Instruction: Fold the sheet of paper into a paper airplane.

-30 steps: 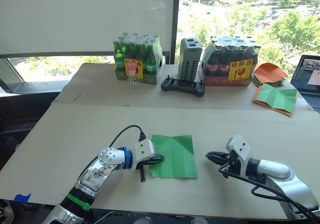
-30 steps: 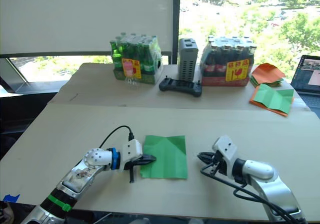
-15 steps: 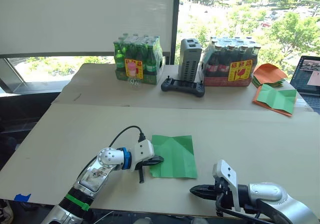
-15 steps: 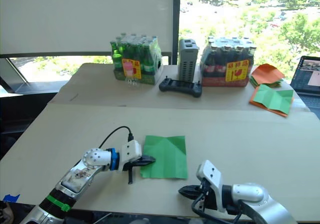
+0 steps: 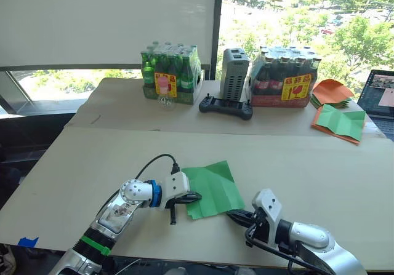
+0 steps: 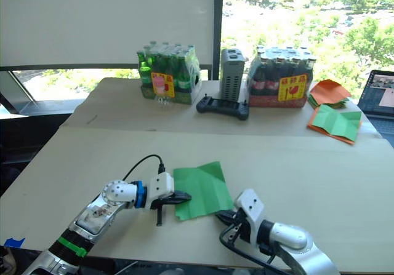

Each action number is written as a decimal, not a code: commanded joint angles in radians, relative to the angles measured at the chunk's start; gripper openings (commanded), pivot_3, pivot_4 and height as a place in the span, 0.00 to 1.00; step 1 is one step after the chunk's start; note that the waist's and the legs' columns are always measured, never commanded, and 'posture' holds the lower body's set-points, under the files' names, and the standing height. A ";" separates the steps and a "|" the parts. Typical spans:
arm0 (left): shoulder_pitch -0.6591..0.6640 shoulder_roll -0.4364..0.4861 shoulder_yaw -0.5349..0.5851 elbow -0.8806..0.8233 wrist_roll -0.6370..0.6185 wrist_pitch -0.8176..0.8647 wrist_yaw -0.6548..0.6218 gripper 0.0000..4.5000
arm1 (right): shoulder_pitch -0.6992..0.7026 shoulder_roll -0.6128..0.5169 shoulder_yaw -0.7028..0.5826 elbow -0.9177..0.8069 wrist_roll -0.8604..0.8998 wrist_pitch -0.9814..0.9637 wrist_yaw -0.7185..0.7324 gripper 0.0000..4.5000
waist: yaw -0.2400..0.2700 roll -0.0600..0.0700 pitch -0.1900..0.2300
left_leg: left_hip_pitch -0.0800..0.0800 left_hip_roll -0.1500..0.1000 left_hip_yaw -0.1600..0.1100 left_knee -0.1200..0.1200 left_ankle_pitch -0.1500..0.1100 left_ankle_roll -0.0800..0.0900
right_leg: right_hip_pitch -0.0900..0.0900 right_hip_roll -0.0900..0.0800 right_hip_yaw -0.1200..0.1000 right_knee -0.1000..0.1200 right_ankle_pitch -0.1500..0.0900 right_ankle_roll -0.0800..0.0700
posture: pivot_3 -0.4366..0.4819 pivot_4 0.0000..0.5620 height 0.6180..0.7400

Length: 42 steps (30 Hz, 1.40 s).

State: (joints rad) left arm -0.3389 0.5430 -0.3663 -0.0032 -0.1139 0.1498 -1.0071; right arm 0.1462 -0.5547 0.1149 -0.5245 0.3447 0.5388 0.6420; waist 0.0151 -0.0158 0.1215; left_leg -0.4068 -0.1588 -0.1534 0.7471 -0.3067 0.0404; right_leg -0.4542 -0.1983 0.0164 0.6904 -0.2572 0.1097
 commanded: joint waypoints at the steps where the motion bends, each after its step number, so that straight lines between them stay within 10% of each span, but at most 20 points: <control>1: 0.019 0.016 -0.027 0.035 0.045 0.012 -0.015 0.00 | -0.015 0.005 -0.026 0.011 -0.005 -0.041 -0.002 0.01 | 0.000 0.000 0.000 | 0.000 0.000 0.000 0.000 0.000 0.000 | 0.000 0.000 0.000 0.000 0.000 0.000 | 0.48 0.27 0.47; 17: 0.022 0.032 -0.026 0.024 0.046 0.018 -0.024 0.00 | -0.096 0.237 -0.060 0.080 0.097 -0.073 -0.064 0.01 | -0.004 0.000 0.000 | 0.000 0.000 0.000 -0.001 0.000 0.000 | -0.001 0.001 0.000 0.001 0.000 0.000 | 0.48 0.27 0.47; 42: 0.082 0.104 0.273 -0.287 -0.253 0.344 0.026 0.00 | -0.251 0.144 0.224 0.252 -0.100 -0.016 0.014 0.01 | -0.015 -0.002 0.000 | 0.004 0.001 -0.003 -0.002 -0.003 0.003 | -0.002 0.004 -0.001 0.003 0.000 -0.001 | 0.48 0.27 0.47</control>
State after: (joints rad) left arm -0.2416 0.6603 -0.0913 -0.2836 -0.3464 0.4876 -0.9881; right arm -0.1064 -0.4031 0.3294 -0.3121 0.2613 0.4915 0.6593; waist 0.0006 -0.0180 0.1218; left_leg -0.4023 -0.1580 -0.1564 0.7455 -0.3094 0.0431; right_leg -0.4564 -0.1941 0.0157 0.6934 -0.2573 0.1091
